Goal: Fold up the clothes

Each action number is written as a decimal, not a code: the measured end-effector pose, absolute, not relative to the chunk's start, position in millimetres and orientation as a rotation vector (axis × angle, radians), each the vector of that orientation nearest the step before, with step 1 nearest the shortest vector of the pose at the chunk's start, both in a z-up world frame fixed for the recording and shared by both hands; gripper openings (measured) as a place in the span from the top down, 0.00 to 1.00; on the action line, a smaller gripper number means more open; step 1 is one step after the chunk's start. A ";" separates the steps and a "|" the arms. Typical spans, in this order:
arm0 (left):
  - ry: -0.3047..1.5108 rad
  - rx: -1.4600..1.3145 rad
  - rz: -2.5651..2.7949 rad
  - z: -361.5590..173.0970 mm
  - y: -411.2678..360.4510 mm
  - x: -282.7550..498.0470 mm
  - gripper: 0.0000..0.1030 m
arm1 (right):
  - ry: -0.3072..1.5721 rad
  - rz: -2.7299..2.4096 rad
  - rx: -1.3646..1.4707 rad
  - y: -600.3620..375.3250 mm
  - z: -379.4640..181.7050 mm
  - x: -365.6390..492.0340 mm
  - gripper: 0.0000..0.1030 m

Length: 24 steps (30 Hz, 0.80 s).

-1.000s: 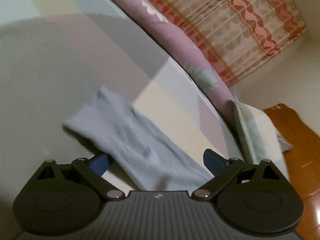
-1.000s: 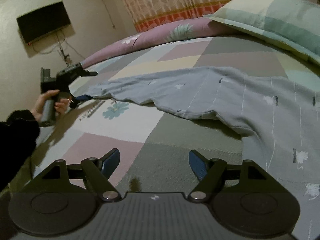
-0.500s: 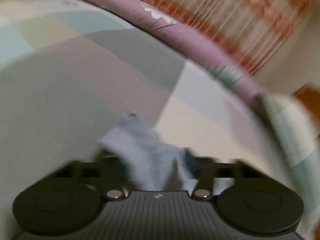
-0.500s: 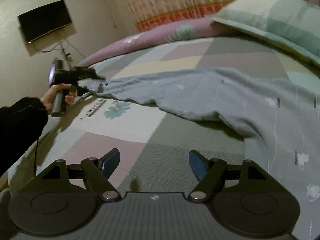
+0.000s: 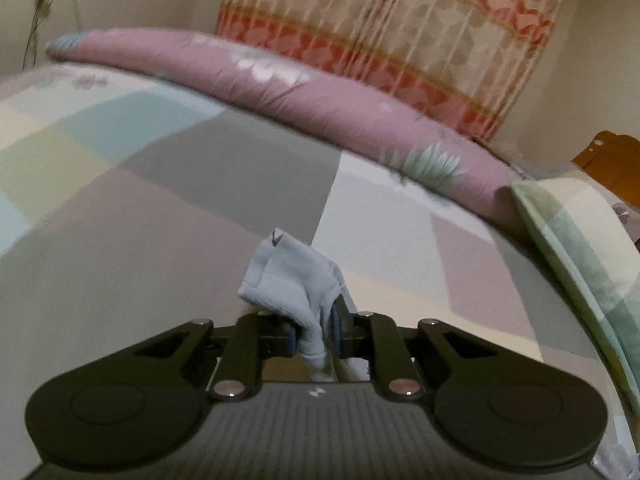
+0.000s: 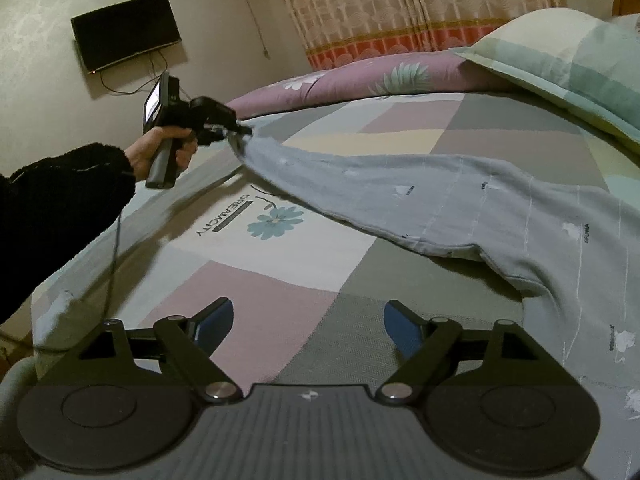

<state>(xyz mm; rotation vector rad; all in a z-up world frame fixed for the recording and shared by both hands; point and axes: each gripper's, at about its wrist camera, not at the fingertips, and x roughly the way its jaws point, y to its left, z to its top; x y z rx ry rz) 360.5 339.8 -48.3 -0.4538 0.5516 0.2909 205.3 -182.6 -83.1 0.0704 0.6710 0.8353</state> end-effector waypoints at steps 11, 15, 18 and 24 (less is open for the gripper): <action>0.612 -0.631 0.523 -72.5 395.4 353.7 0.49 | 0.665 0.847 0.063 -183.0 -82.5 204.1 0.15; 0.578 -0.666 0.562 -61.1 400.7 341.8 0.44 | 0.668 0.851 0.074 -183.1 -81.8 204.8 0.15; 0.643 -0.540 0.472 -51.1 368.9 348.3 0.42 | 0.669 0.851 0.082 -182.4 -81.2 204.8 0.15; 0.777 -0.042 0.202 -72.6 247.2 369.4 0.33 | 0.658 0.856 0.066 -179.6 -77.8 201.3 0.12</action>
